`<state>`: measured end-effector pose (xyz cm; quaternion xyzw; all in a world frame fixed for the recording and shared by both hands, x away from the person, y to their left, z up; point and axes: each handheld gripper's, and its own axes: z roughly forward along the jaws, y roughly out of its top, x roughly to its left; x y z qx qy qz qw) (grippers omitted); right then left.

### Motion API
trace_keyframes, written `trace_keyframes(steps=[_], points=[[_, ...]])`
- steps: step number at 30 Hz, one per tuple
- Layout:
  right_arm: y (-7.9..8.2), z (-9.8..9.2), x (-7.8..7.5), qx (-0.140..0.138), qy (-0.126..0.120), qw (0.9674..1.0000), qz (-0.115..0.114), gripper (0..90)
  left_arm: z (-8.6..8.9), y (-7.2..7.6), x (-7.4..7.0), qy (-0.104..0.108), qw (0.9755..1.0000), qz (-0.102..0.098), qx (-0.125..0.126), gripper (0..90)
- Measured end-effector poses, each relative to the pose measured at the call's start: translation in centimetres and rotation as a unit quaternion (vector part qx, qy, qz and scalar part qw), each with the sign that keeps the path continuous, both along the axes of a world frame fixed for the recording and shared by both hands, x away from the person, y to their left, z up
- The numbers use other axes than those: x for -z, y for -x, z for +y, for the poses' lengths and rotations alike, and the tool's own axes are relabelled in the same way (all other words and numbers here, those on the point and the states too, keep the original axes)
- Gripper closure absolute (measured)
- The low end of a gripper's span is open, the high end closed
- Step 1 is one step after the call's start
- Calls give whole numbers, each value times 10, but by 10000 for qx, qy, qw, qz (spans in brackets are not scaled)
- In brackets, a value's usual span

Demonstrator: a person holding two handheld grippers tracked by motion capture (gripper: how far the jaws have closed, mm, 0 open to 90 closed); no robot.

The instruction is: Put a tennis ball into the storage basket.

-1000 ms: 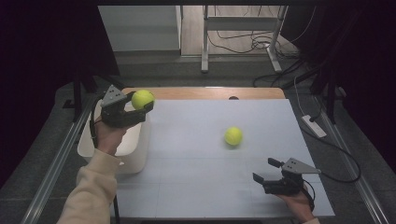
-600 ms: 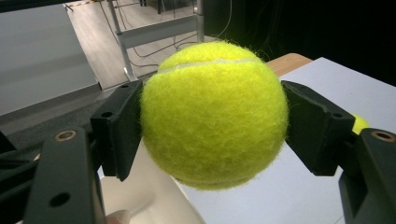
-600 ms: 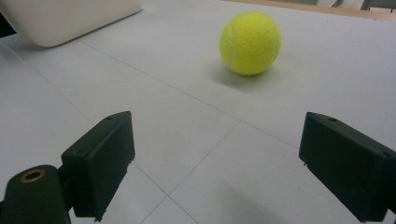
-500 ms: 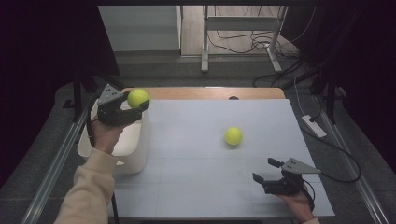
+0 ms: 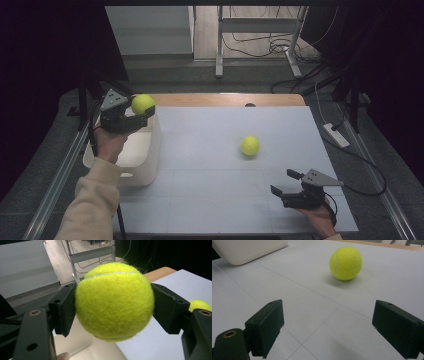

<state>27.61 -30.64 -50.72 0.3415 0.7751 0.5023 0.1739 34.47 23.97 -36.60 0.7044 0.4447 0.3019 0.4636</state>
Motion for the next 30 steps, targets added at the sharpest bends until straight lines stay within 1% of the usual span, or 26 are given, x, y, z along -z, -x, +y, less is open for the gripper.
trace_keyframes(steps=[15, 30], points=[[0, 0, 0, 7, -3, 10000, -12, 105, 11, -3, 2, -57, 9998, 71, -171, 267], [0, 0, 0, 7, 4, 10000, -14, 105, 24, -6, 4, -117, 9991, 152, -374, 267]])
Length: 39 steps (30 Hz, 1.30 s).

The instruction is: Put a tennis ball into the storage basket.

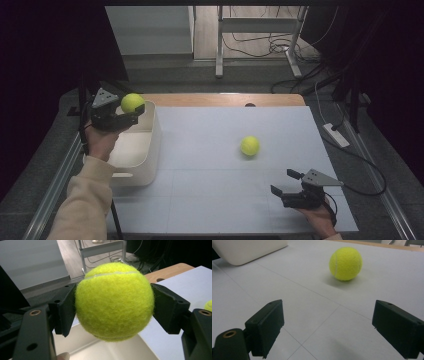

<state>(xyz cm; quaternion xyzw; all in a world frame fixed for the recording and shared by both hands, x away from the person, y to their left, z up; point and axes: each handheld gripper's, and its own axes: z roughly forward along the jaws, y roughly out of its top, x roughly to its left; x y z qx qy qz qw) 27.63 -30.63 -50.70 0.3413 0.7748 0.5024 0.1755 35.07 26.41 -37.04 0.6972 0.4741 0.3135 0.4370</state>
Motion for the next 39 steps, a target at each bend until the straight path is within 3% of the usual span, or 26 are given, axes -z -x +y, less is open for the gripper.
trace_keyframes(steps=[39], points=[[-1, 0, 0, 9, 0, 10000, 4, 106, 32, -21, 14, -172, 9972, 459, -567, 267]])
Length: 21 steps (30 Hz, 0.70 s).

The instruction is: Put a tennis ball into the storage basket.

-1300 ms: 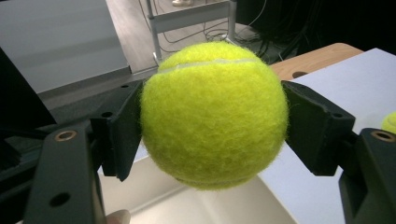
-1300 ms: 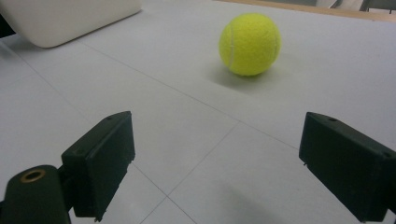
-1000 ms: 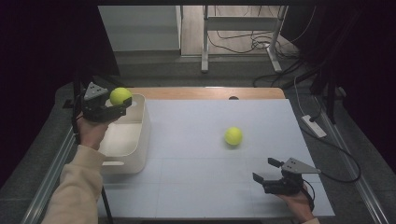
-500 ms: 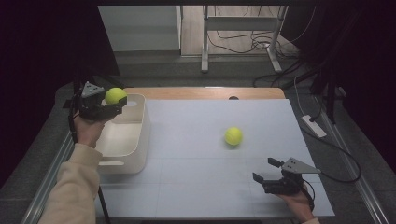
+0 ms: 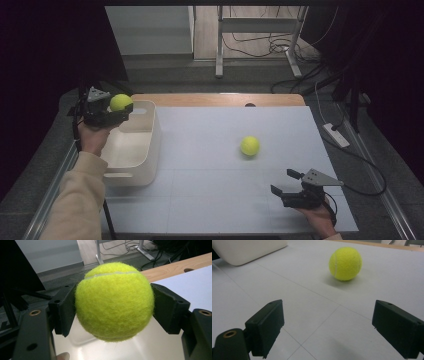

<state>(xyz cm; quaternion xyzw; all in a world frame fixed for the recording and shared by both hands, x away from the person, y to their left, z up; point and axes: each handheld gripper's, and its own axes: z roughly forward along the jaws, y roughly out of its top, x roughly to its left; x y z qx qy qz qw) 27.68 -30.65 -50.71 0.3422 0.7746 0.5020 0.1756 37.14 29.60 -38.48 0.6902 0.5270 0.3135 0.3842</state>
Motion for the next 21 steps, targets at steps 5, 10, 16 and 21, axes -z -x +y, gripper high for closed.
trace_keyframes(steps=[5, 10, 16, 21], points=[[0, 0, 0, -3, 4, 10000, -2, 106, 3, -2, 2, -11, 10000, 68, -38, 267], [0, 0, 0, 1, 4, 10000, -1, 106, 5, -4, 5, -41, 9998, 162, -79, 266], [0, 0, 0, -7, 7, 10000, 0, 106, 7, -6, 7, -59, 9996, 243, -111, 267], [0, 0, 0, -5, 7, 10000, -2, 107, 9, -8, 10, -68, 9993, 342, -129, 266]])
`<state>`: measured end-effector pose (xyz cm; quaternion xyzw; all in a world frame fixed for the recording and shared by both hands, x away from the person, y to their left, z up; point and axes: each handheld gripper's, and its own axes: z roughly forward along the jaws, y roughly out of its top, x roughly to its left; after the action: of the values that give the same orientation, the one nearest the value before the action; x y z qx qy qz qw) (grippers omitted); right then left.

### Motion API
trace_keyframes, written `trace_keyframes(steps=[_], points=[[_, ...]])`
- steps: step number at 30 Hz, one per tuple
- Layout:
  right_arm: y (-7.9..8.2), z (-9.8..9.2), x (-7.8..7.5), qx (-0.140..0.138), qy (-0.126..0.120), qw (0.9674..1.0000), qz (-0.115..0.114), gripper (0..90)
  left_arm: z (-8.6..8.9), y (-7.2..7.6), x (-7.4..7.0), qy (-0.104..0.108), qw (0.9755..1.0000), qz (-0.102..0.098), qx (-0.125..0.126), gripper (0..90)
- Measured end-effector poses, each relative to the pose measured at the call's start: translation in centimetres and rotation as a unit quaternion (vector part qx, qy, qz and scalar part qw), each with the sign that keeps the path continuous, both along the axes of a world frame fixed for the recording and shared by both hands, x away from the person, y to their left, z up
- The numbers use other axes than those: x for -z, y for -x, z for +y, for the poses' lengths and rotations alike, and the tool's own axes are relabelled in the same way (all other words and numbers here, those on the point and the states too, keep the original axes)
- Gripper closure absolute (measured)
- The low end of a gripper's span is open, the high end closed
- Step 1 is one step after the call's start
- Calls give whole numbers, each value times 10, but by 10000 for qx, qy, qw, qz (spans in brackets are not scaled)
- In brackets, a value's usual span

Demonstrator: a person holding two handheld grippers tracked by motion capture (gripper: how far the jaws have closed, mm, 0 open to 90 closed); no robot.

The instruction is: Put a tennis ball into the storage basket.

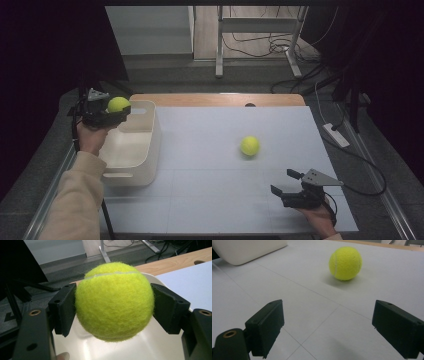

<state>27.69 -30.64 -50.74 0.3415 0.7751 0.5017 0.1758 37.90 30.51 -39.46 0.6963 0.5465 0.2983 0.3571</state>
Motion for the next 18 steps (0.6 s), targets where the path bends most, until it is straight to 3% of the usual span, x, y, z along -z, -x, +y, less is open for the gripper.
trace_keyframes(steps=[18], points=[[0, 0, 0, -4, 11, 10000, 5, 106, 4, -11, 13, -96, 9988, 478, -59, 265]])
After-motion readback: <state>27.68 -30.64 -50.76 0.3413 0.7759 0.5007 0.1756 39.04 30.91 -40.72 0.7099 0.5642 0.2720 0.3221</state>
